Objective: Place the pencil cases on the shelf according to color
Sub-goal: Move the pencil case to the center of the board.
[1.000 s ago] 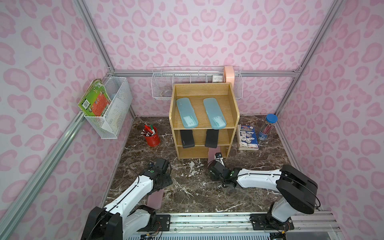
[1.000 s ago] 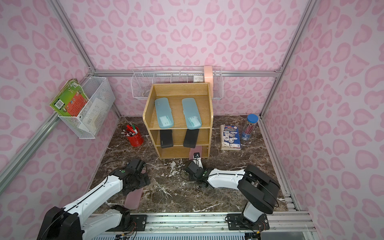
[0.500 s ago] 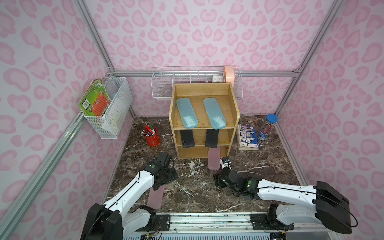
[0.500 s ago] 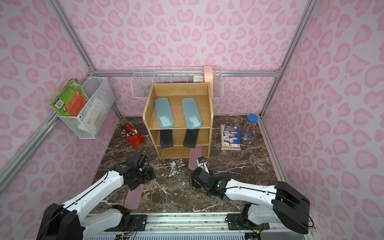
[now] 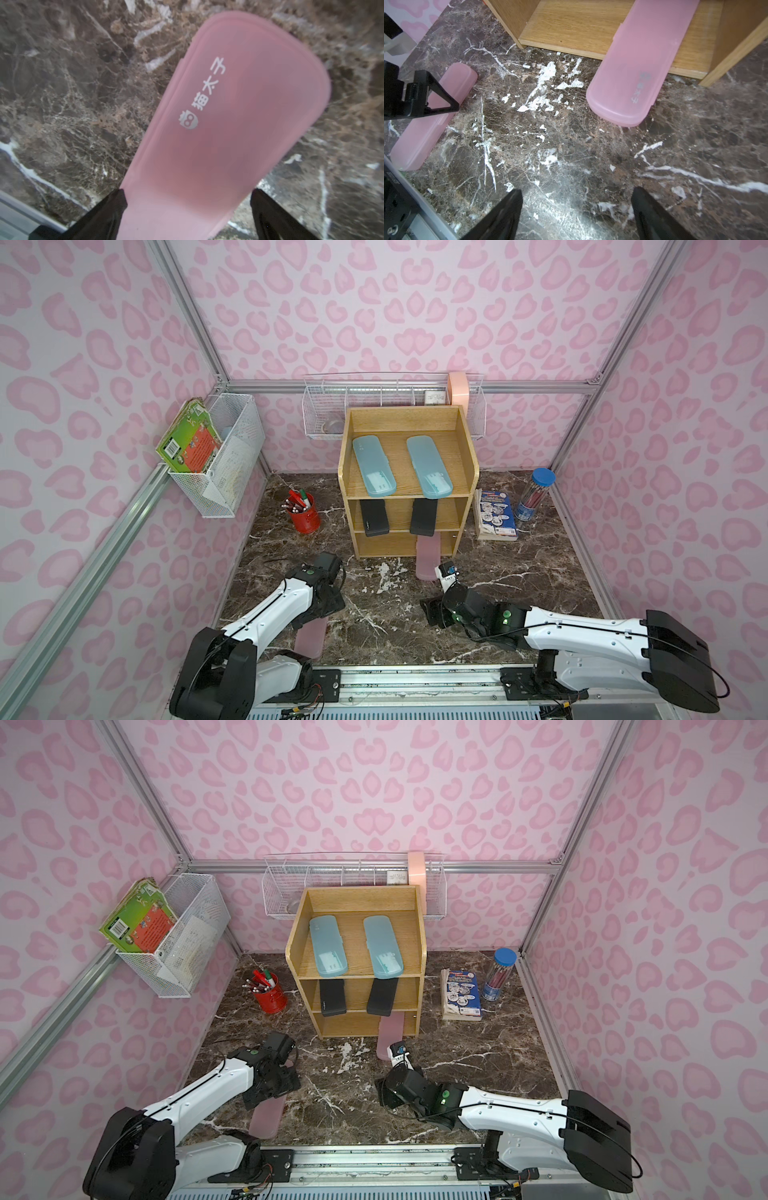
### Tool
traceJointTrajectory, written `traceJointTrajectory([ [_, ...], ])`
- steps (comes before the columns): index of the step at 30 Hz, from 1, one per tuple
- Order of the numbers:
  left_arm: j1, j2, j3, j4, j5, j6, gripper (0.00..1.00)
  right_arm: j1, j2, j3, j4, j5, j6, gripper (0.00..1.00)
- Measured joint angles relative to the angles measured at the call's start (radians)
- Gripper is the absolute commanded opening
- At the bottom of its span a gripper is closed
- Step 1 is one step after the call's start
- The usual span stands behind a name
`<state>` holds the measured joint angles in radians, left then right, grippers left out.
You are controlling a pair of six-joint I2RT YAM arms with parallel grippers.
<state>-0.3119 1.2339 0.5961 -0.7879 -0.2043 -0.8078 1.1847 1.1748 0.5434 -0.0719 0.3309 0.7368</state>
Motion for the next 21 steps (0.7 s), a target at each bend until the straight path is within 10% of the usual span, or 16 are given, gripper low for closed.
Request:
traceJointTrajectory([
  [21,-0.227,-0.034,0.126,0.131,0.207,-0.143,0.99,0.018,-0.020,0.013,-0.048,0.069,0.035,0.93],
])
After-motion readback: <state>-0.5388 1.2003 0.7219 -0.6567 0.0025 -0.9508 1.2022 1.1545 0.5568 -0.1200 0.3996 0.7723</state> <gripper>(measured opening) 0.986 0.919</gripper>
